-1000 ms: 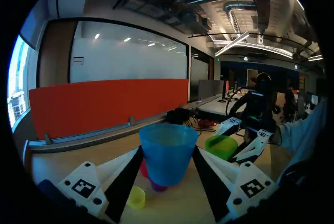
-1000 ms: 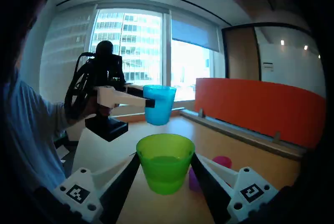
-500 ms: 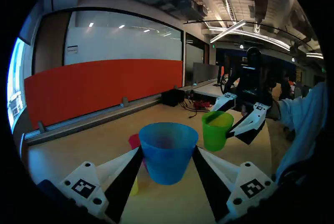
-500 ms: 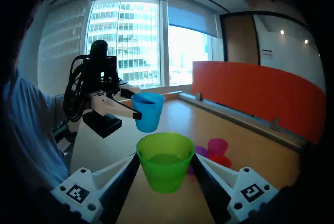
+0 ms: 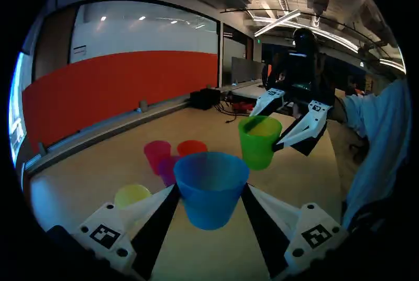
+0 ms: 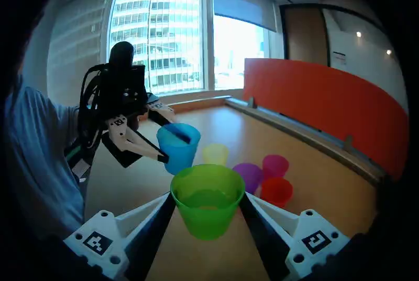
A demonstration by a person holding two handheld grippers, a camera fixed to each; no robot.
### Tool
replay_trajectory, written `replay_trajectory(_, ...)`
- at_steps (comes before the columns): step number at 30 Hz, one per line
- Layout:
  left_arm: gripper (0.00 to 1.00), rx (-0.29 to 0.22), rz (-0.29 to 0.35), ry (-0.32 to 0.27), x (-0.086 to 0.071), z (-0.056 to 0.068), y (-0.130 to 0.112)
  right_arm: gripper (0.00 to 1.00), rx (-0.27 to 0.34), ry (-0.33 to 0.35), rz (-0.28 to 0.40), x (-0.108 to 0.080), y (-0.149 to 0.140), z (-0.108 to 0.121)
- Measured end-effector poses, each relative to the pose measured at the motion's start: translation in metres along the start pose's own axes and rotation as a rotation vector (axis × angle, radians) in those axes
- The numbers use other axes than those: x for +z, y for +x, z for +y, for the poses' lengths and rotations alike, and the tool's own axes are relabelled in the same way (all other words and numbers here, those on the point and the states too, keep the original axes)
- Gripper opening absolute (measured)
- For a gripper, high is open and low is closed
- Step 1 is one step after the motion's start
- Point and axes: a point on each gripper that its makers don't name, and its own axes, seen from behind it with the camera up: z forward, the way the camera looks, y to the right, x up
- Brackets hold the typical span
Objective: Pour water
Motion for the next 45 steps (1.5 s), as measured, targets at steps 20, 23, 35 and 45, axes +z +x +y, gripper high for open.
replay_trajectory(20,0.83,0.082,-0.16,-0.042,0.028,0.011,-0.062,0.89,-0.019,-0.005,-0.127,0.017,-0.052,0.014)
replay_trajectory(23,0.83,0.092,-0.176,-0.048,0.031,0.012,-0.069,0.89,-0.021,-0.006,-0.137,0.02,-0.058,0.015)
replay_trajectory(35,0.83,0.075,-0.198,-0.062,0.038,0.015,-0.086,0.89,-0.024,-0.012,-0.166,0.029,-0.076,0.016)
replay_trajectory(45,0.83,0.056,-0.204,-0.065,0.039,0.014,-0.094,0.89,-0.026,-0.017,-0.179,0.031,-0.084,0.015)
